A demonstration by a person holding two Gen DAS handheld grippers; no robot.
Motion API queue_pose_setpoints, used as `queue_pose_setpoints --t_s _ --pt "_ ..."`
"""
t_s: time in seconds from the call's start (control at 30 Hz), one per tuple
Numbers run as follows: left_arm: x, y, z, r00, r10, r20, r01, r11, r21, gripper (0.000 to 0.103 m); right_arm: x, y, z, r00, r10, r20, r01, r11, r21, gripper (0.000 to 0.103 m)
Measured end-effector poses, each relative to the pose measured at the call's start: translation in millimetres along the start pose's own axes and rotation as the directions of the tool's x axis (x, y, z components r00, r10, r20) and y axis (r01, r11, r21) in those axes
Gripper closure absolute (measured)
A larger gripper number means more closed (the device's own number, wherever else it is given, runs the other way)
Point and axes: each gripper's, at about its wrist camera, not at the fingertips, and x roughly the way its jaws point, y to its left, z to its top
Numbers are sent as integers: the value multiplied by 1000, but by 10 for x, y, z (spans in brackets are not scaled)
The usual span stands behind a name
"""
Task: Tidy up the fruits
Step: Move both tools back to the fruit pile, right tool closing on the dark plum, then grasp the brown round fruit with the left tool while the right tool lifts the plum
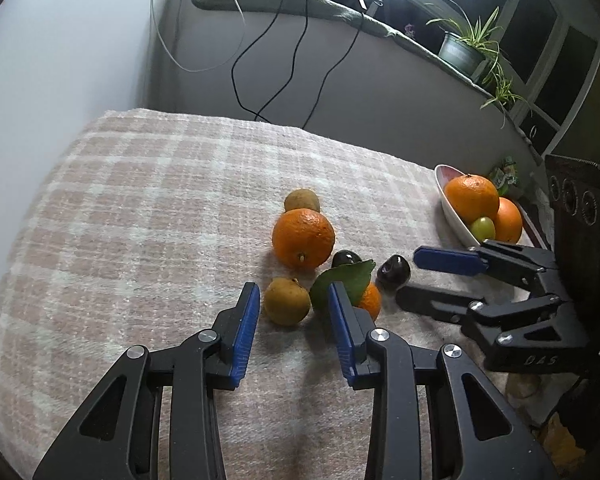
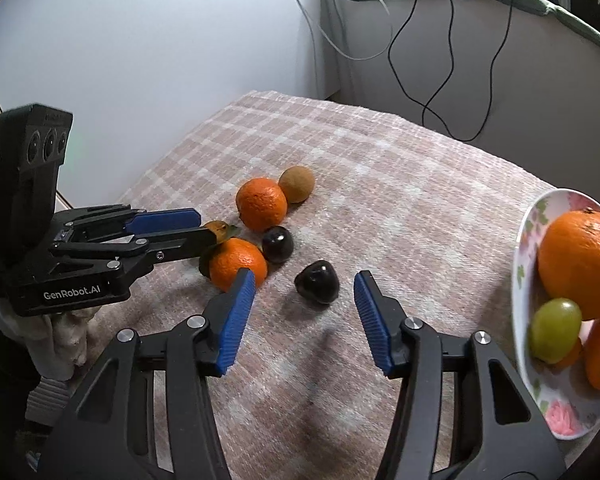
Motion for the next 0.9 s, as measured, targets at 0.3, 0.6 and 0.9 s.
queue_pose_setpoints --t_s 0.3,0.6,0.9 --pt "74 183 27 996 -88 -27 85 993 -87 70 112 -66 6 999 32 -28 -32 999 32 57" --pt "82 198 -2 995 -89 -34 86 993 -85 79 123 -103 -8 999 40 -35 -38 998 54 77" --pt "35 195 -20 998 -58 -16 56 995 -81 79 91 -70 -12 999 28 -24 -26 999 47 77"
